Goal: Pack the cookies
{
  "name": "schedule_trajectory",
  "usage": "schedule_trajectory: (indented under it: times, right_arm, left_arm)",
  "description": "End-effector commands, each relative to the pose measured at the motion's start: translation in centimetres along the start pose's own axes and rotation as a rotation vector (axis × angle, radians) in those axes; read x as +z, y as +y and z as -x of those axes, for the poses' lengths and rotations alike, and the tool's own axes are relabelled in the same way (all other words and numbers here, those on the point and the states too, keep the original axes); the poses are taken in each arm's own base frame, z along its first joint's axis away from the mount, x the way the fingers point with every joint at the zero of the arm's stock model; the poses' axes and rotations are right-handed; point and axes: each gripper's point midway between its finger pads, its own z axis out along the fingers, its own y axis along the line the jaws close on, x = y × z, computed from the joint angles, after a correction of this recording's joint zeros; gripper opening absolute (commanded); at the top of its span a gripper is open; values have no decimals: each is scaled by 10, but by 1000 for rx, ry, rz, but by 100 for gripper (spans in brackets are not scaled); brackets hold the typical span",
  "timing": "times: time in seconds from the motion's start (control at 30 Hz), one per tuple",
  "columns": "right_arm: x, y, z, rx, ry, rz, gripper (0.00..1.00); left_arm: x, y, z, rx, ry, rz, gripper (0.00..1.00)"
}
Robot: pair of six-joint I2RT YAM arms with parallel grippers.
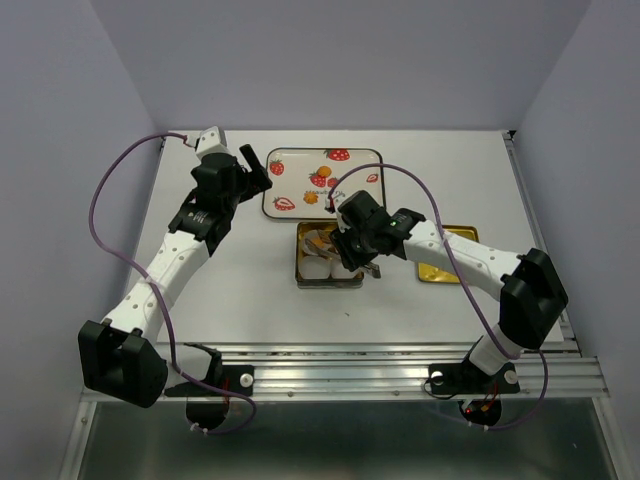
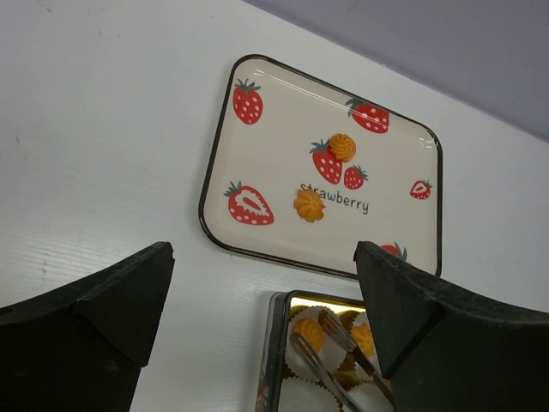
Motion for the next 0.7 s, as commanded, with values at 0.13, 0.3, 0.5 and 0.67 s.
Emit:
schedule_trajectory:
  times: [0.13, 0.3, 0.5, 0.67]
  right_arm:
    - [-21, 2, 31, 19, -110, -6, 48]
    - [-27, 2, 34, 12, -121, -5, 50]
    - [-33, 1, 40, 12, -141, -4, 51]
    - [-40, 2, 46, 15, -165, 1, 50]
  left_arm:
    - [-8, -7, 15, -2, -54, -30, 99]
    - [-9, -11, 14, 5, -47, -49, 99]
    - [-9, -13, 15, 11, -50, -57, 99]
    - [-8, -14, 15, 16, -49, -59, 99]
